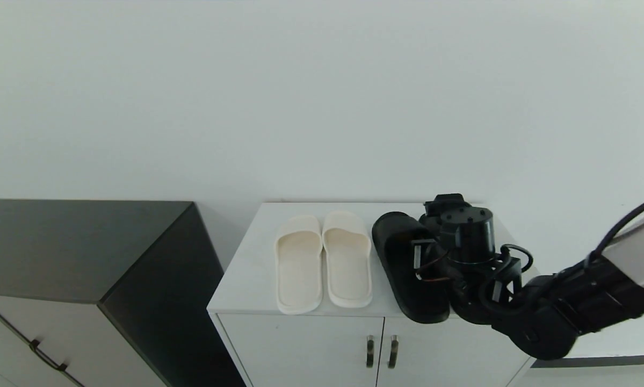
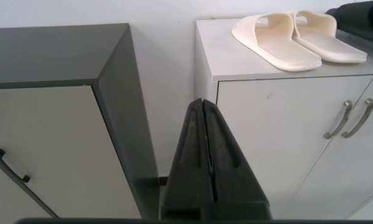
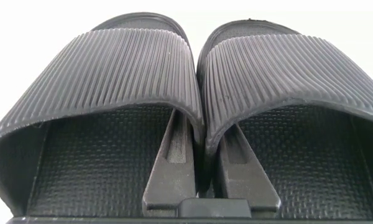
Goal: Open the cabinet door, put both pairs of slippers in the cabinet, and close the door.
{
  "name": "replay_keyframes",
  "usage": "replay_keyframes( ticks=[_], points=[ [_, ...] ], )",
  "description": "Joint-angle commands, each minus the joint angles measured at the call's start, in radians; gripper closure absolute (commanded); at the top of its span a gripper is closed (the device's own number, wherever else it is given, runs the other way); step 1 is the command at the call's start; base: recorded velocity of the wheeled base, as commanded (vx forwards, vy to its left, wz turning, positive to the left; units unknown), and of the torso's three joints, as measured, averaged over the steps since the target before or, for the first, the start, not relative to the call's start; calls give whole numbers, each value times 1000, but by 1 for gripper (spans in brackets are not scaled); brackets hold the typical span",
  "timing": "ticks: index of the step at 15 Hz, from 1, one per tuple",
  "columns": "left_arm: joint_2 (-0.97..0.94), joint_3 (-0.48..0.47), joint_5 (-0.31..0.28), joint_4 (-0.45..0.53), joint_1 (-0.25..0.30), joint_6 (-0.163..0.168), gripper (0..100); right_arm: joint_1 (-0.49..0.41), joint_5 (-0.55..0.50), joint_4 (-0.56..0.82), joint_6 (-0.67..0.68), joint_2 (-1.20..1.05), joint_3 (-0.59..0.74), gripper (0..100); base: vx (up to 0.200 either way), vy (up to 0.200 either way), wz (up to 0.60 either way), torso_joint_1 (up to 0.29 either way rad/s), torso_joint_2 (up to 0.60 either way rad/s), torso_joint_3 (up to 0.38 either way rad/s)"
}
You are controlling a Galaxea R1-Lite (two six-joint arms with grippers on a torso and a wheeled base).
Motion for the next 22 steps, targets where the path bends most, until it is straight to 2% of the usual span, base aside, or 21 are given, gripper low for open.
replay_keyframes(
  ticks=[1,6,10,22],
  points=[
    [0,0,1,0,0,0,100,28,105,5,-39,-209,120,100,0,0,0,0,0,0],
    [0,0,1,0,0,-9,100,102,314,114,-42,-356,201,100,0,0,0,0,0,0],
    [0,0,1,0,0,-10,100,103,329,116,-40,-361,217,100,0,0,0,0,0,0],
    [0,0,1,0,0,-15,100,117,344,114,-43,-367,241,100,-200,0,0,-1,1,7]
  ],
)
